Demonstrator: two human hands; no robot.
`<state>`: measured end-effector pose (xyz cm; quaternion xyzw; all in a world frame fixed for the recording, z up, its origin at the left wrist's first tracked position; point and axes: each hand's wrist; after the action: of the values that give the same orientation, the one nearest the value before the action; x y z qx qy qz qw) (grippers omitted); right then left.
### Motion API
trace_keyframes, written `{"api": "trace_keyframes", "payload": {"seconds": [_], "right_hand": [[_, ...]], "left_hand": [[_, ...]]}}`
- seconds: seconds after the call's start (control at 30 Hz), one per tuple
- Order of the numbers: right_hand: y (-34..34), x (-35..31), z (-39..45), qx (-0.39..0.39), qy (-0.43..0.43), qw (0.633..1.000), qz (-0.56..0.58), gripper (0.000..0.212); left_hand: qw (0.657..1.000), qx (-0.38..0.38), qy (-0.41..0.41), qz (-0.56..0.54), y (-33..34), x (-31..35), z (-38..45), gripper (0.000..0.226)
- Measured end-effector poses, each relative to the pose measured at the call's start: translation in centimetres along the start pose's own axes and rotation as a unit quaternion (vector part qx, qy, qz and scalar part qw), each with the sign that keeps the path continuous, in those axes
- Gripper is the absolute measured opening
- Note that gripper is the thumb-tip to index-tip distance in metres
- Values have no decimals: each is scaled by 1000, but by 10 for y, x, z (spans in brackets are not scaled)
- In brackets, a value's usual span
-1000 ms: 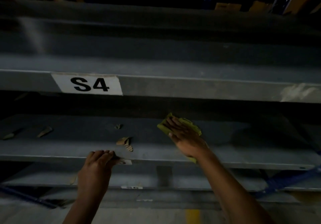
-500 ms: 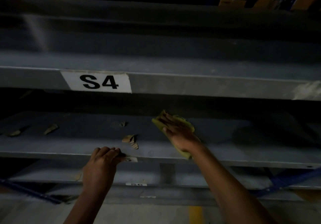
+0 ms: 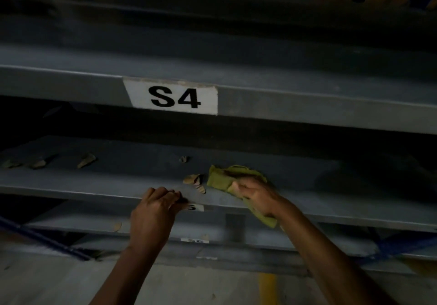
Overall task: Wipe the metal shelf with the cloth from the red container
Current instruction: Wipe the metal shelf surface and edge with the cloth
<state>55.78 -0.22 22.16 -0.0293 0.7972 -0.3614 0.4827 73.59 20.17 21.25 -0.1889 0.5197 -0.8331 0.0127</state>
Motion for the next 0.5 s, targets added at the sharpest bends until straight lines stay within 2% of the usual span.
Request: {"api": "trace_keyframes", "payload": {"seconds": [0.07, 0.1, 0.17, 0.27, 0.3, 0.33, 0.43, 0.5], "right_hand": [[-5, -10, 9, 33, 50, 998, 31, 40], [-3, -15, 14, 45, 40, 998, 16, 48], [8, -25, 17, 17, 1, 999, -28, 51], [26, -28, 16, -19, -95, 985, -141, 45], [27, -23, 17, -19, -108, 983, -144, 46], [25, -19, 16, -29, -115, 986, -118, 48], [20, 0, 7, -79, -76, 991, 72, 47], [16, 6, 5, -67, -57, 988, 130, 42]], "left_hand": [[999, -22, 12, -30, -6, -7, 2, 21], [998, -34, 17, -42, -11, -12, 3, 22], [998, -41, 14, -42, -18, -24, 3, 26], [998, -47, -30, -25, -22, -42, 3, 52], [997, -57, -32, -27, -23, -45, 4, 55], [997, -60, -24, -32, -23, -46, 5, 53], [997, -46, -25, -58, -27, -43, 9, 47], [997, -28, -29, -67, -29, -41, 10, 44]]}}
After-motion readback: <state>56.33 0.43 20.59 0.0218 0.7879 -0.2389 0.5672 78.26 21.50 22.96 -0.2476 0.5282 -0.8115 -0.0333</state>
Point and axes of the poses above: each hand's wrist, its own z-axis towards the middle knuckle, its own y-axis out of the palm, x = y × z, and after that the axes turned 11 degrees about y, right-handed
